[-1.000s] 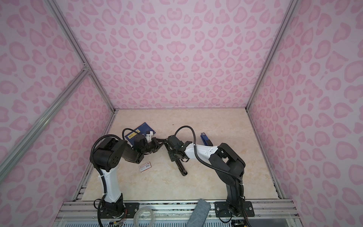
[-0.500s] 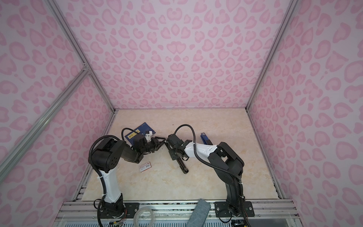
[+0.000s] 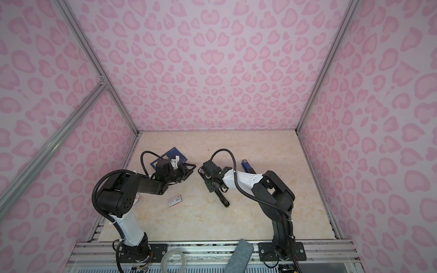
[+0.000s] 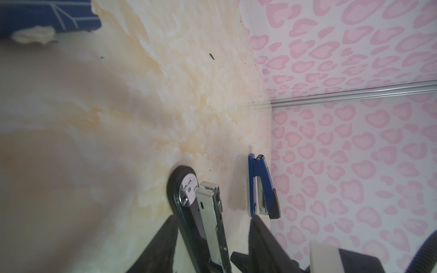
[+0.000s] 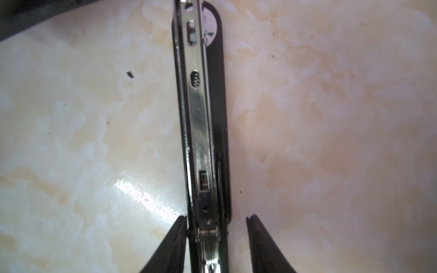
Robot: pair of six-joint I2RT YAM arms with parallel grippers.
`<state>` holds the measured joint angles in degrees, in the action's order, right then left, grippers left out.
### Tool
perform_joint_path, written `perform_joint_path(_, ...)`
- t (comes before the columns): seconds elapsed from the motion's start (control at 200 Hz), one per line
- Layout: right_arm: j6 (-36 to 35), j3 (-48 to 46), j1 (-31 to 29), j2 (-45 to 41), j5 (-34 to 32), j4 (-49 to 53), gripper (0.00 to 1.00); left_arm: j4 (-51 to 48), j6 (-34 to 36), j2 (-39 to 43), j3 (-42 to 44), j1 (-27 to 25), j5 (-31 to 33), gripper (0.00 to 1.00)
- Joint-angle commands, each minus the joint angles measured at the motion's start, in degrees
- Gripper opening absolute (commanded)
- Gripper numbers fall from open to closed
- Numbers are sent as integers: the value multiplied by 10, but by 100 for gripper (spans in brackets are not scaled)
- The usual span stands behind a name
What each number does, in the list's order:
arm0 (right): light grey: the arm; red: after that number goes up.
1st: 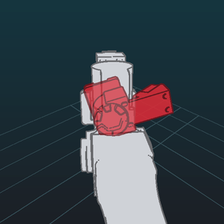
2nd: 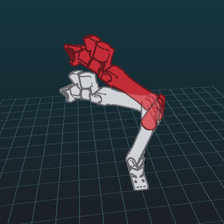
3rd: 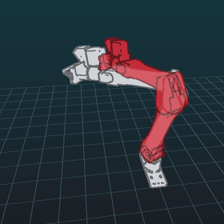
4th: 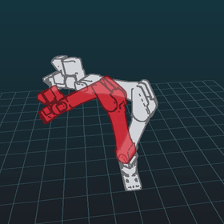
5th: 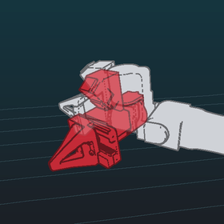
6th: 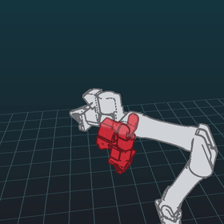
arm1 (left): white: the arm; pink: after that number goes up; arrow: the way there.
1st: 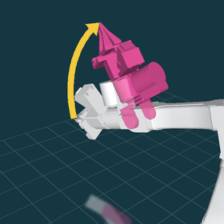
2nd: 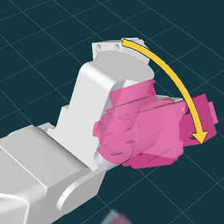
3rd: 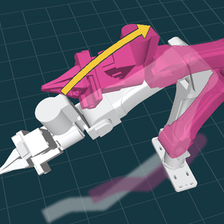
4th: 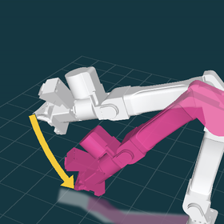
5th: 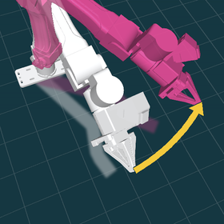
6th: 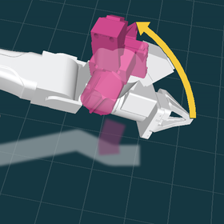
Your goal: Load the staples into the stapler
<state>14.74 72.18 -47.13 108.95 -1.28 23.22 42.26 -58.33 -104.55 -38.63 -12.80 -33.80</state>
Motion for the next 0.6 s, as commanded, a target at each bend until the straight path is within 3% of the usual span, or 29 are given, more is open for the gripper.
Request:
perform_joint_path(0.0, 1, -6, 0, -27, -3, 30, 45, -81, 47, 18, -21, 0, 13, 52)
perform_joint_path(0.29, 42, -78, -29, -113, 115, 22, 45, -265, 144, 46, -109, -12, 56, 53)
perform_joint_path(0.595, 76, -123, -30, -84, 126, 5, 47, -371, 204, 62, -159, -22, 91, 55)
